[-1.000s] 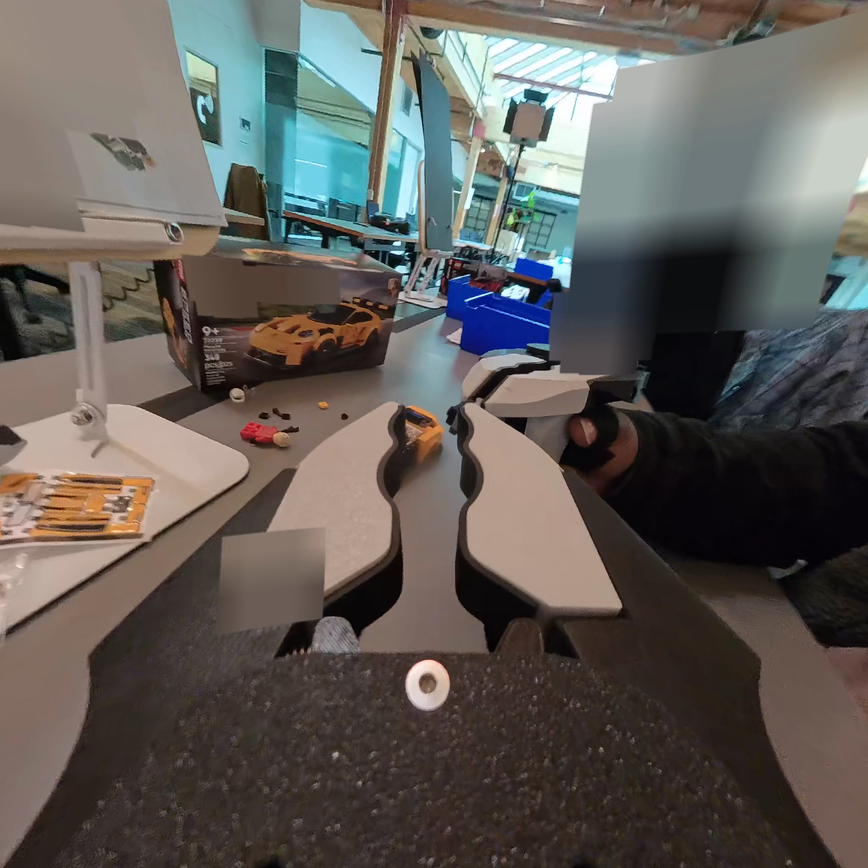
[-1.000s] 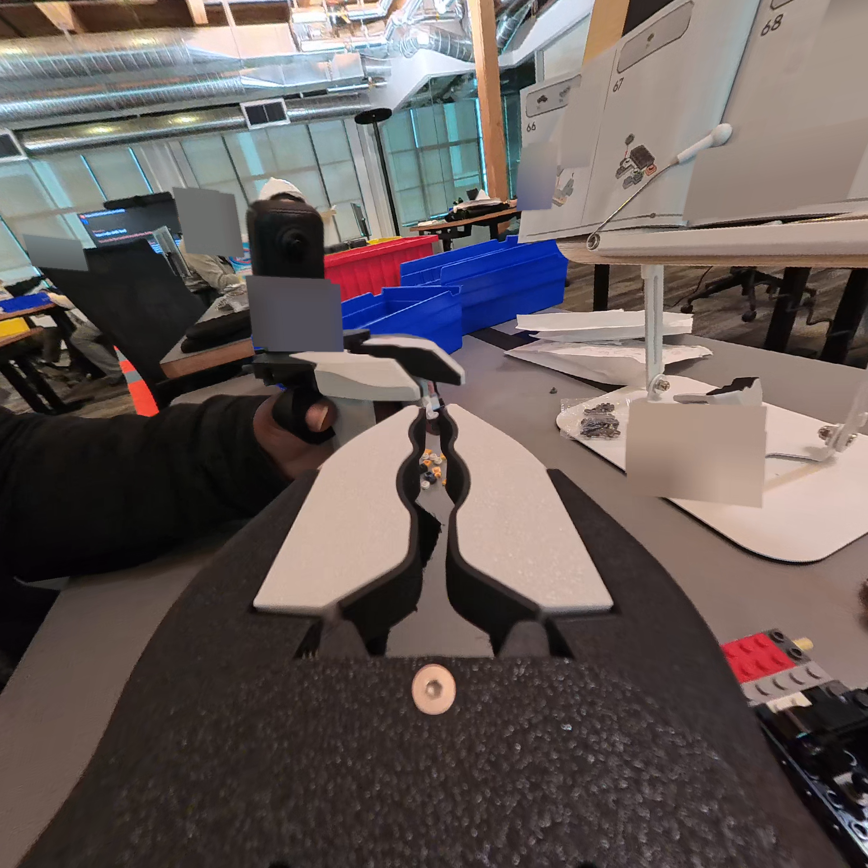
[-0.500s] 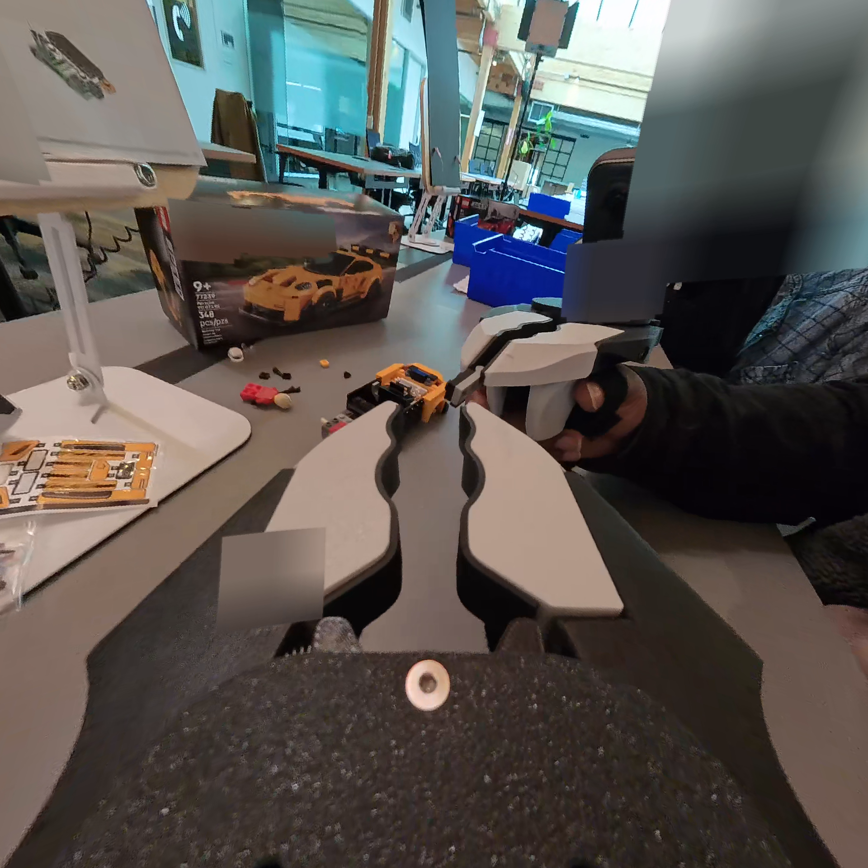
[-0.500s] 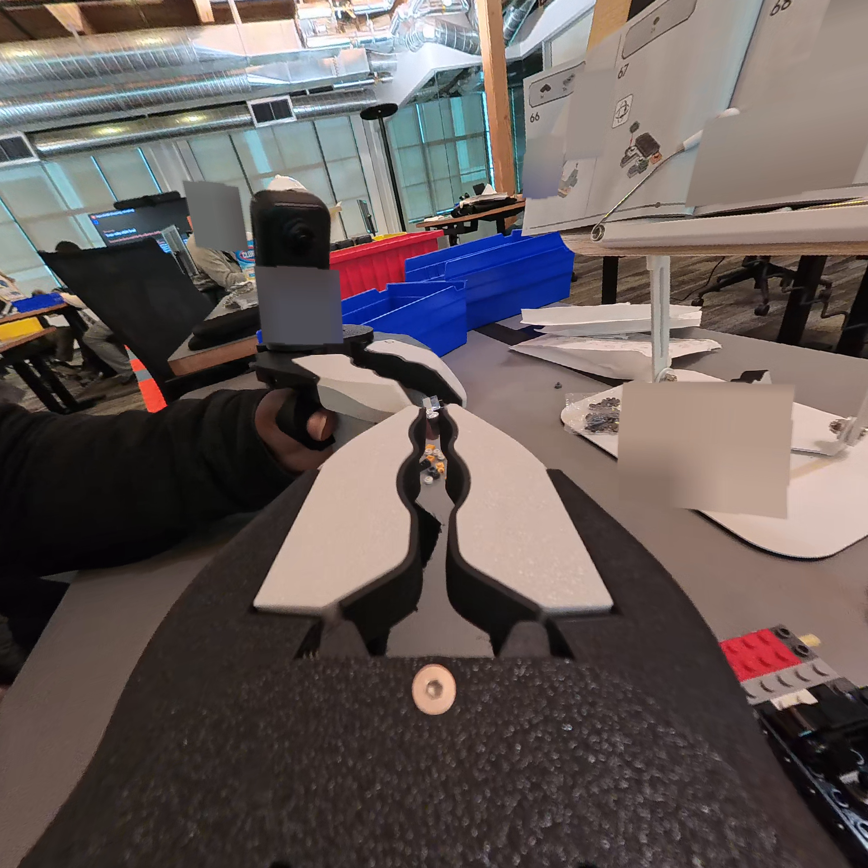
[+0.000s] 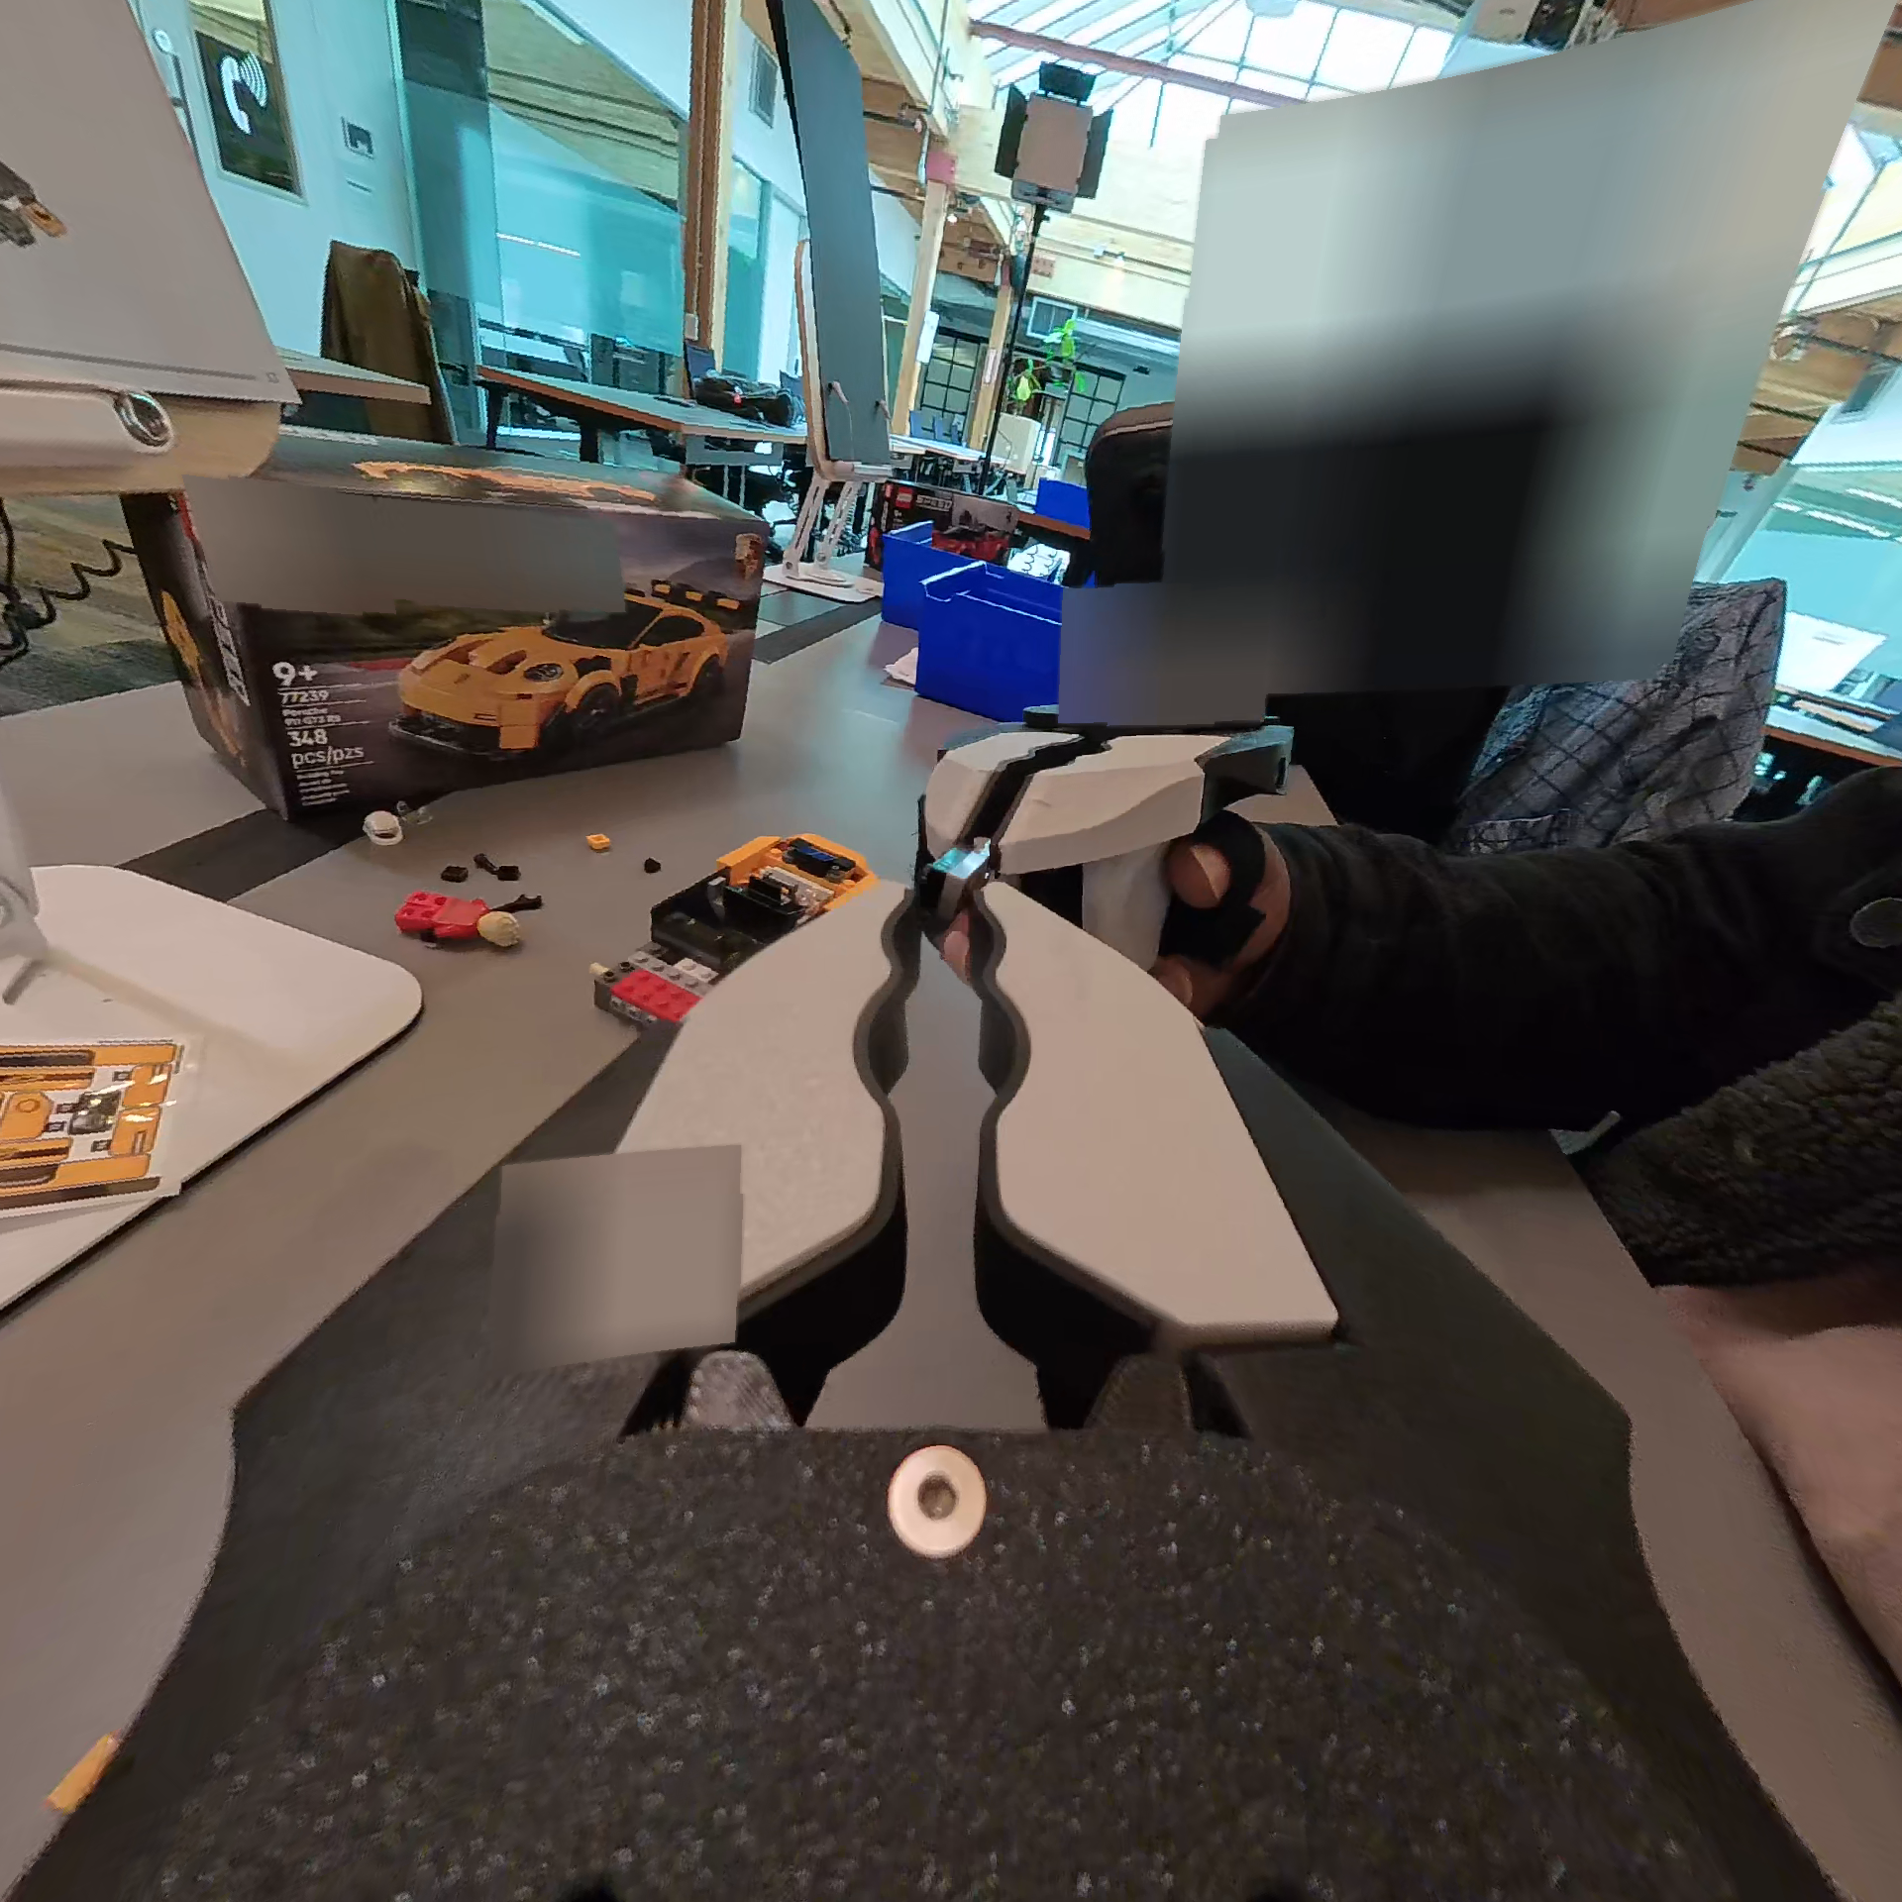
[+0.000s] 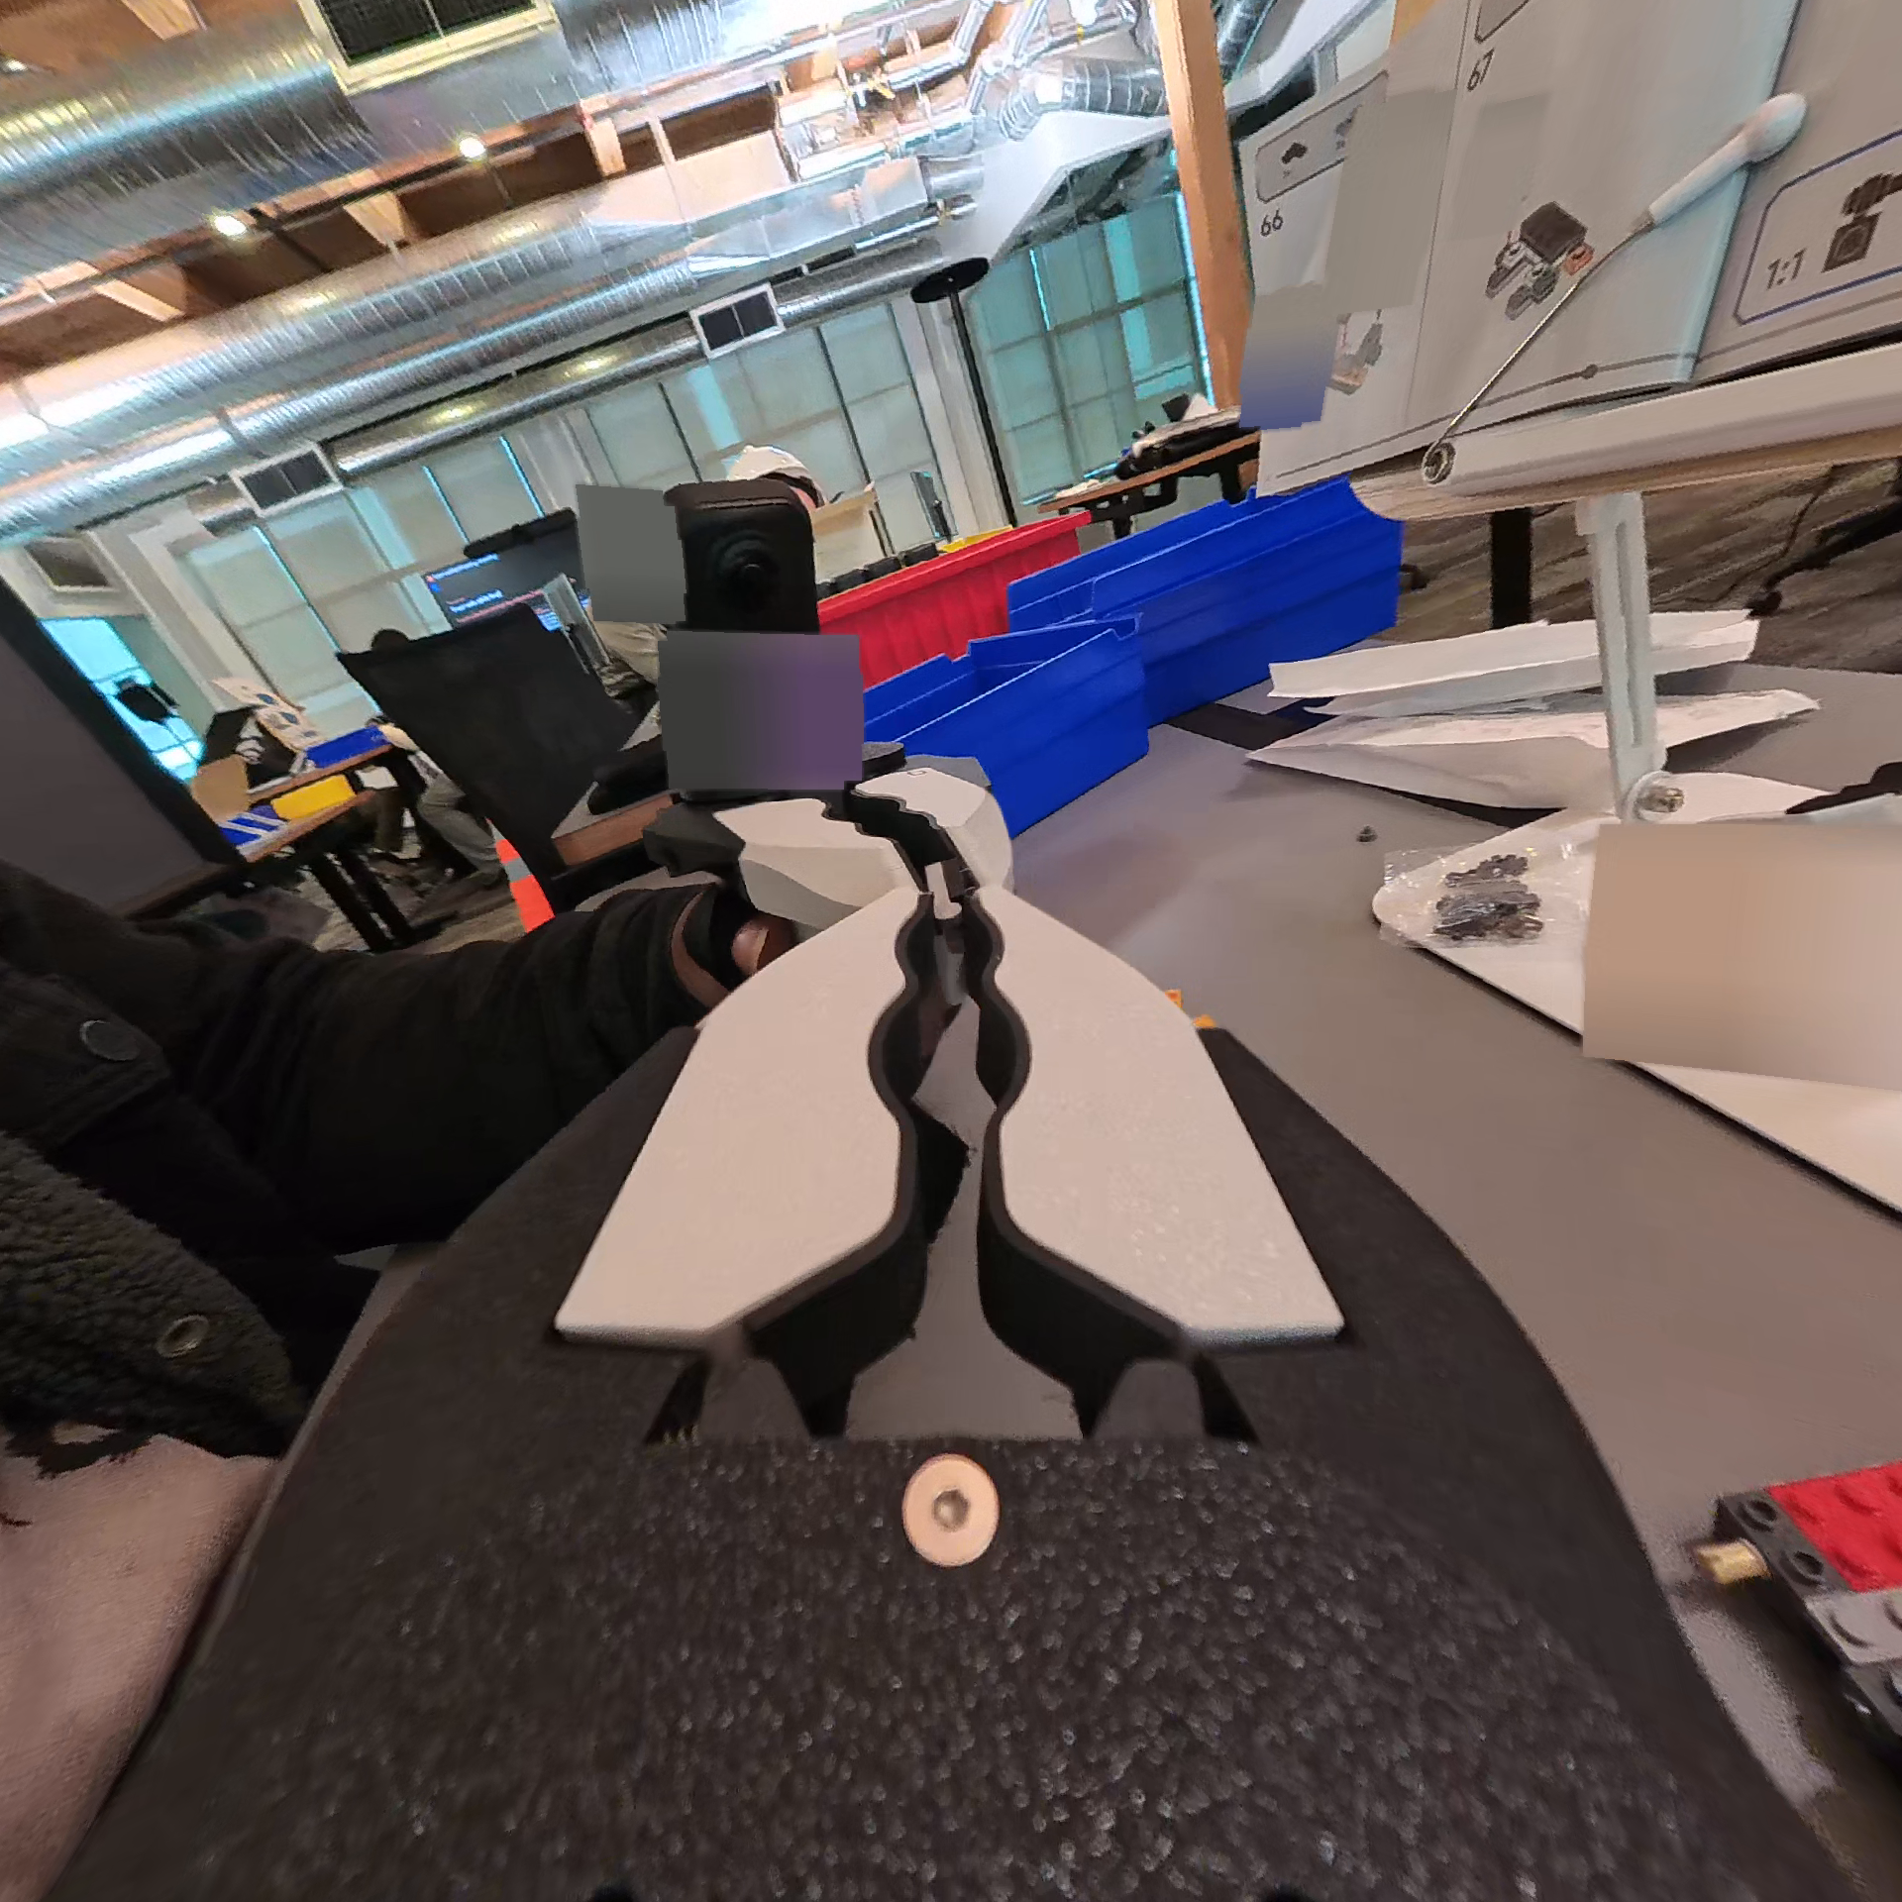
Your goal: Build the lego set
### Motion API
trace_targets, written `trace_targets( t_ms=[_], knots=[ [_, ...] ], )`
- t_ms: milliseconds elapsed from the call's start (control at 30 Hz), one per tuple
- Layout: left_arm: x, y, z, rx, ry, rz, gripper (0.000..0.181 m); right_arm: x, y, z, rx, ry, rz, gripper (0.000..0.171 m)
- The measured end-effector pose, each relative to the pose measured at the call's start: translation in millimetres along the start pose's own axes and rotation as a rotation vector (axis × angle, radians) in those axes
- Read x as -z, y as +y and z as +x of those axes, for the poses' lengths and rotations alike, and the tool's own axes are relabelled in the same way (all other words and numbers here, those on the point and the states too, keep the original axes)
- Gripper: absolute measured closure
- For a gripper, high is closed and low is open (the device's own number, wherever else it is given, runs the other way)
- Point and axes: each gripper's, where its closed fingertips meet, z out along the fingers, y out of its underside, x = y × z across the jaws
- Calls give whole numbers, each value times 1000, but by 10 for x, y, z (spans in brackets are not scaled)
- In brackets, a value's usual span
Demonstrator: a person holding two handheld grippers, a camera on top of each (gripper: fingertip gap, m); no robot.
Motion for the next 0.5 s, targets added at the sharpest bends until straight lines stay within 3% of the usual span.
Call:
trace_targets(
  t_ms=[500],
  knots=[
    [4,97,50,271,135,-61,175,70,122,-17,-73,-78,-158,165]
  ],
)
